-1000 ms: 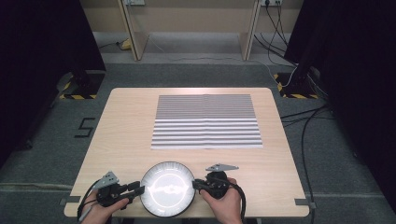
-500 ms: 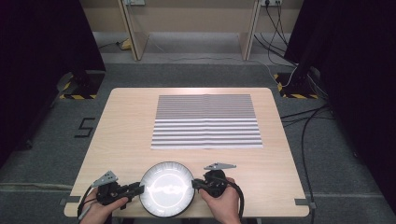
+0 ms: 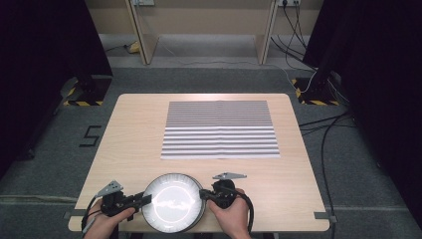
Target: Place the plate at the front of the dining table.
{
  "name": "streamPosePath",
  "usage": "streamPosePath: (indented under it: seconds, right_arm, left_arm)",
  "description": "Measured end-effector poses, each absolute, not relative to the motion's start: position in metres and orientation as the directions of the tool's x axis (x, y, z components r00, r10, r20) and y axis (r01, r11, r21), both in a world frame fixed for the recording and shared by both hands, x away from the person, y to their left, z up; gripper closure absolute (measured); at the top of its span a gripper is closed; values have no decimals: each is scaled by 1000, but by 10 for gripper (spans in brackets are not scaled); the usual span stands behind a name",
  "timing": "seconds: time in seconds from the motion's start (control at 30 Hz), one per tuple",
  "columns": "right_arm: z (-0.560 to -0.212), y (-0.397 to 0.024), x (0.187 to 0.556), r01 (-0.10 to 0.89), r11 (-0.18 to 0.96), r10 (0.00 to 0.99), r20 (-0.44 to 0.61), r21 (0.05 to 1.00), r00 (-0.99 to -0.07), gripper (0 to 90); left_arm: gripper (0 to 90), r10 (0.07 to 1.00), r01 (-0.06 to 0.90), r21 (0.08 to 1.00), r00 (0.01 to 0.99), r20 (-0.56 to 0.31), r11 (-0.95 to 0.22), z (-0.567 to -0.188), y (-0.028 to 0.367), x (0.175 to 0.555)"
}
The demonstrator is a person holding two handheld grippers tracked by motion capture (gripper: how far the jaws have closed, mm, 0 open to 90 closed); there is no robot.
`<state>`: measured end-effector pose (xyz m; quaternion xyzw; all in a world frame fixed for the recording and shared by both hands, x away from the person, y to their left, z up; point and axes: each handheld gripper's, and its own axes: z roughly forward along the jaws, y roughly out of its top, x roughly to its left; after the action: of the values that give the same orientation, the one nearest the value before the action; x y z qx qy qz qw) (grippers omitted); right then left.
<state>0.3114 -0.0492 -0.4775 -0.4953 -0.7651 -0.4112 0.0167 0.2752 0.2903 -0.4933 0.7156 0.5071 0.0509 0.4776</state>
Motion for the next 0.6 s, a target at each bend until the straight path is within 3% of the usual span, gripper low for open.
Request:
streamPosePath:
  seconds: [0.13,0.27,0.6]
  right_arm:
    - [-485,-44,314,810,157,722,494,564,-484,814]
    - [-483,-43,313,817,164,701,517,553,-491,700]
    - [-470,-51,301,846,190,700,536,498,-473,661]
  left_arm:
    - [689,772,678,735,478,-418,-22,-490,294,274]
    - [681,773,676,735,492,-401,-50,-487,295,270]
    - [649,749,703,709,500,-435,-57,-483,300,263]
